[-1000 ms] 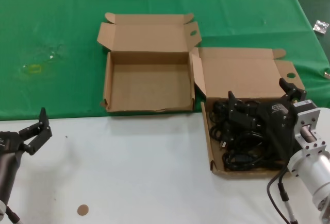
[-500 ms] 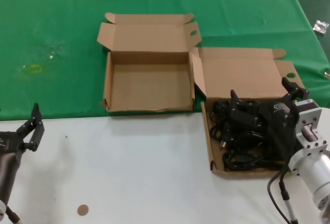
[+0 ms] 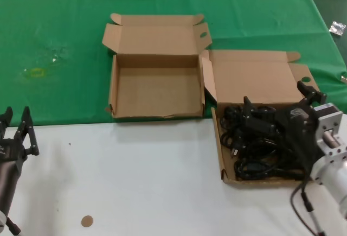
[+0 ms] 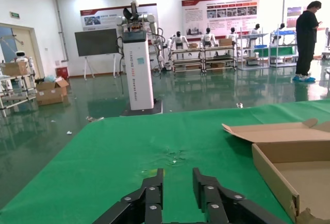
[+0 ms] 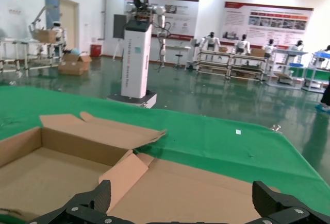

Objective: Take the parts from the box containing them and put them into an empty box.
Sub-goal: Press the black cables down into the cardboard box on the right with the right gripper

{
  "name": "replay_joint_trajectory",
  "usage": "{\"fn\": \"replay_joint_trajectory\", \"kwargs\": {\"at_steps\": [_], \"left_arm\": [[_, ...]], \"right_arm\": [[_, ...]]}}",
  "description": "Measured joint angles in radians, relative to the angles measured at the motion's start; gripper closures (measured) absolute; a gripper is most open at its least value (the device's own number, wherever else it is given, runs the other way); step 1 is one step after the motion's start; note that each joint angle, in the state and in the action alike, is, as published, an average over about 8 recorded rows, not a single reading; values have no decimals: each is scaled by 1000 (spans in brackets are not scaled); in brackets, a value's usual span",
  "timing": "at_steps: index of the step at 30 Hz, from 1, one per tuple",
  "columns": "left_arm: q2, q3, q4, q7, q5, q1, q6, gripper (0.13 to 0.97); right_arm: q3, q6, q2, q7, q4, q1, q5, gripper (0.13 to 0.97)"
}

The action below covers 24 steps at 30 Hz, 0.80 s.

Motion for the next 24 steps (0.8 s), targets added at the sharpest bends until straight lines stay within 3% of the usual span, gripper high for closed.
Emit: {"fn": "replay_joint_trajectory", "kwargs": {"at_steps": [3, 9, 15, 19, 24], "left_arm": [[0, 0, 0, 0, 0, 0, 0, 816], [0, 0, 0, 0, 0, 0, 0, 841], [0, 0, 0, 0, 0, 0, 0, 916], [0, 0, 0, 0, 0, 0, 0, 927], [0, 0, 0, 0, 0, 0, 0, 945]], "right_arm": [[-55, 34, 95, 7, 22, -1, 64, 129], [-177, 80, 327, 28, 83, 9, 216, 129], [-316, 44, 593, 96, 143, 61, 334, 129], [-411, -32, 741, 179, 154, 136, 338, 129], [-486, -168, 849, 317, 139, 236, 241, 129]]}}
